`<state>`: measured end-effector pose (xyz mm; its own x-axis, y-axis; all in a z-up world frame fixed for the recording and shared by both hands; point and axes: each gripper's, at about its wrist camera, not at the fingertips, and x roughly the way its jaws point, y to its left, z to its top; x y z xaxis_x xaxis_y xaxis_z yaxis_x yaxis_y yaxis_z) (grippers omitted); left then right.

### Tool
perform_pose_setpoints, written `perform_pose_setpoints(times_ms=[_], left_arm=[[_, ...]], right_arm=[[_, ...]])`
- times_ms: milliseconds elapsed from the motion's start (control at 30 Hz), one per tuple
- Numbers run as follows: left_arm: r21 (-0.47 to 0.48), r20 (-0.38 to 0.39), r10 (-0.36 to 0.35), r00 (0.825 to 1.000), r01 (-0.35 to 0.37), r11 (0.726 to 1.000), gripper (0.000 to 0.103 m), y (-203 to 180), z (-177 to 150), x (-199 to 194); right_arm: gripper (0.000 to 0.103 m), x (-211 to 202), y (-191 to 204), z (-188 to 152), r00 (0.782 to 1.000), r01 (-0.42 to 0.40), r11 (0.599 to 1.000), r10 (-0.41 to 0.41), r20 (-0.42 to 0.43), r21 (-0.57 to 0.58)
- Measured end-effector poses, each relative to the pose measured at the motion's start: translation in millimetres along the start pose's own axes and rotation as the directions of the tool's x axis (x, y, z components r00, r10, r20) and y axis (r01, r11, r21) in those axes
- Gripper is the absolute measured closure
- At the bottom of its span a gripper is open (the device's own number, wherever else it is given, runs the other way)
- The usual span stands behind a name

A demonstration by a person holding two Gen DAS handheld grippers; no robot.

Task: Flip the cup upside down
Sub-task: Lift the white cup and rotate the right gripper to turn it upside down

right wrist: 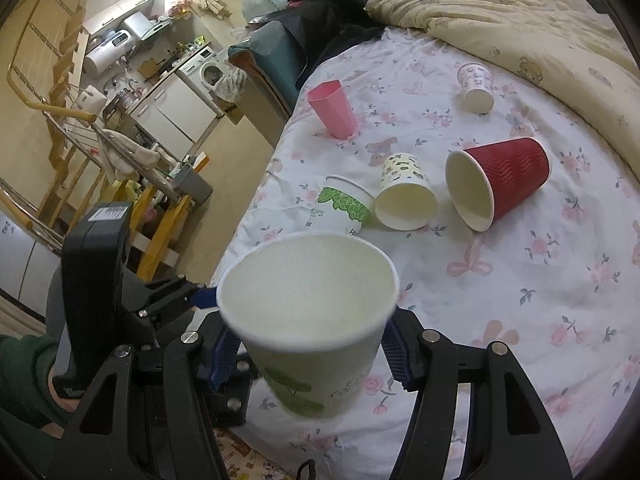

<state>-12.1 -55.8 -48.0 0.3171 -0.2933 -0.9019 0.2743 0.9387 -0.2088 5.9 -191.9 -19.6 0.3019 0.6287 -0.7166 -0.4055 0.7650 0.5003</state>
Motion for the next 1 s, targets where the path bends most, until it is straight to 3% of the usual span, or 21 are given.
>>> perform_pose_setpoints(times_ms=[233, 367, 500, 700, 1000], left_arm=[[0.034, 0.007, -0.018, 1.0, 0.017, 0.999, 0.031, -9.3, 0.0, -2.8], [-0.023, -0.015, 0.023, 1.0, -0.024, 0.999, 0.03, 8.7, 0.6, -0.5], [-0.14, 0.038, 0.095, 0.995, -0.089, 0.986, 0.03, 43.5, 6.4, -16.3], [-0.225, 0.086, 0.086, 0.993, -0.065, 0.972, 0.03, 64.6, 11.9, -29.6], [-0.182, 0.165, -0.046, 0.985, 0.076, 0.98, 0.03, 47.5, 16.7, -43.2]], right_arm=[[0.039, 4.0, -5.6, -2.9, 1.0, 0.009, 1.0, -0.009, -0.024, 0.02], [0.039, -3.4, -10.8, -1.9, 0.999, 0.045, 0.999, -0.045, 0.0, 0.017], [0.04, -12.5, -18.4, -5.3, 0.997, 0.075, 0.997, -0.075, 0.005, 0.0], [0.04, -2.0, -18.1, -14.5, 0.99, 0.124, 0.992, -0.126, -0.057, -0.034], [0.04, 17.2, -5.3, -24.0, 0.985, 0.111, 0.99, -0.122, -0.124, -0.088]])
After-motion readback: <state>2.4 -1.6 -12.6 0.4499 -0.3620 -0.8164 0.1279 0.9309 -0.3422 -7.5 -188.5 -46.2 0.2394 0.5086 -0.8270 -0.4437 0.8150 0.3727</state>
